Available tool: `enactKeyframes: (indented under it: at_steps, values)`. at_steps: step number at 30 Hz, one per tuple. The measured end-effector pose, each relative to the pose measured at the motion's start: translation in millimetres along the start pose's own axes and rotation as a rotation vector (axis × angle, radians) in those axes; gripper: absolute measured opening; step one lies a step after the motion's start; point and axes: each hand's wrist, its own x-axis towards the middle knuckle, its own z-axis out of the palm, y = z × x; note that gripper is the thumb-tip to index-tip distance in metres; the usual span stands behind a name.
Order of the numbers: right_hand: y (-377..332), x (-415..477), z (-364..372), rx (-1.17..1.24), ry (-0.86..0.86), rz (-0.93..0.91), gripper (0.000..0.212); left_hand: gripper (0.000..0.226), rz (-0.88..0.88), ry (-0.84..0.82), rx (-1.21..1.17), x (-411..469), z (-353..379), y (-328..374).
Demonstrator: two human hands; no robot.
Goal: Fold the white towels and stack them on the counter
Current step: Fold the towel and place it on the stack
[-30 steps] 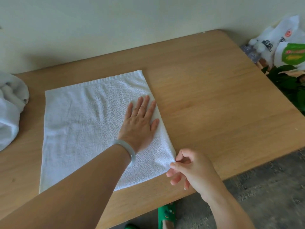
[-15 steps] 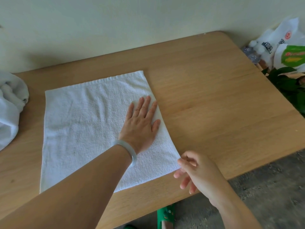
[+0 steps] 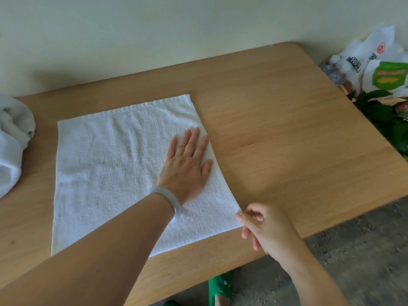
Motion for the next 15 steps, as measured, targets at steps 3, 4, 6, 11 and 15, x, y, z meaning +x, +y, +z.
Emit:
enactKeyframes:
  at_steps: [3, 4, 6, 11, 15]
  values:
    - [0, 0, 7, 0.115, 0.054, 0.104, 0.018, 0.065, 0.003, -0.008, 0.010, 0, 0, 0]
    - [-2, -1, 8, 0.130, 0.062, 0.123, 0.016, 0.065, 0.003, -0.011, 0.010, 0, 0, 0]
    - [-5, -2, 11, 0.129, 0.087, 0.151, 0.012, 0.066, 0.000, -0.010, 0.009, 0, -1, 0]
    - [-31, -6, 36, -0.350, 0.543, -0.164, 0.033, 0.063, 0.024, 0.019, -0.118, 1, -2, -3]
    - [-40, 28, 88, -0.451, 0.487, -0.595, 0.052, 0.055, -0.113, 0.233, -0.481, -27, -25, -18]
